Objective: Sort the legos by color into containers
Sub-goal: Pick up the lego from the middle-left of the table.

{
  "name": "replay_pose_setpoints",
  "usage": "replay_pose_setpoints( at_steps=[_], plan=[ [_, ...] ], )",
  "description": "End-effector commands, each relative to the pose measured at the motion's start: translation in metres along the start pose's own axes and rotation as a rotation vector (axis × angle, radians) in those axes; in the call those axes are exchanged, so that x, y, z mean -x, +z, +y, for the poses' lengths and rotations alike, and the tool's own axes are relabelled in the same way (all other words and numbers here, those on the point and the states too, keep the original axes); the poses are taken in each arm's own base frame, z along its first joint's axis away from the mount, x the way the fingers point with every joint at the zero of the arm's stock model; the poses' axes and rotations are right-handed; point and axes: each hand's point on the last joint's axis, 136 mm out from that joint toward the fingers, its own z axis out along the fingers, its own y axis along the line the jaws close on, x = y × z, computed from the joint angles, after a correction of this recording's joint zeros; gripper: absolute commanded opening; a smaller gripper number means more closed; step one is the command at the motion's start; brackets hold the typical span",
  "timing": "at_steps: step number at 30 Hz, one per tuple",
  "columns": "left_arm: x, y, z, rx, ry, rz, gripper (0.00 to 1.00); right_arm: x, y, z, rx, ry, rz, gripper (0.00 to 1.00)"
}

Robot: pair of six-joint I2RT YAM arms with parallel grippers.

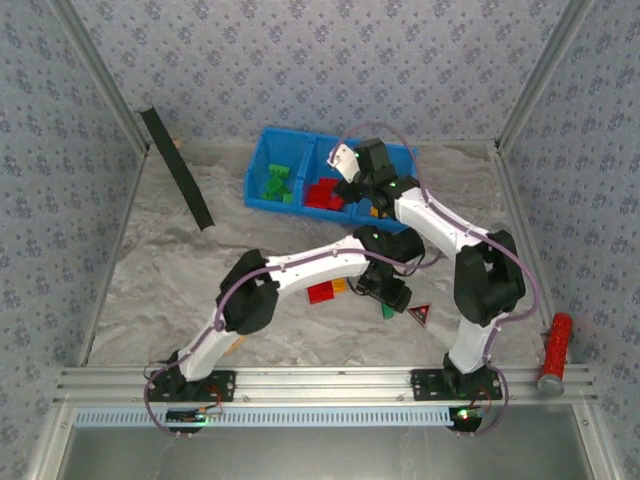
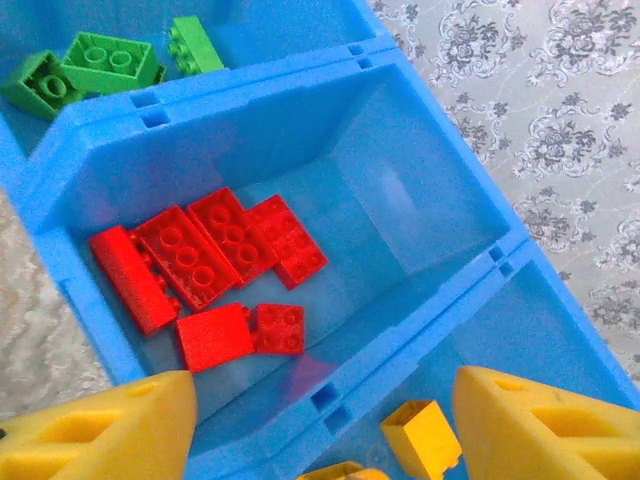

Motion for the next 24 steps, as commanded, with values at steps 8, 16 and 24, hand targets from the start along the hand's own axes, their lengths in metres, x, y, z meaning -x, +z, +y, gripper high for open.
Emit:
replay_pose_setpoints(
  at_steps=[8,16,24],
  plan=[
    [-0.004,0.026,-0.003,0.007,-0.036,0.075,0.69,-0.019,-0.057,-0.039,-0.062,0.172,-0.057,0.74],
    [-0.006,0.047,0.000,0.014,-0.054,0.113,0.66,-0.043,-0.091,-0.058,-0.122,0.268,-0.063,0.75],
    [-0.009,0.058,0.007,0.017,-0.073,0.146,0.34,-0.038,-0.141,-0.081,-0.195,0.324,-0.148,0.78]
  ],
)
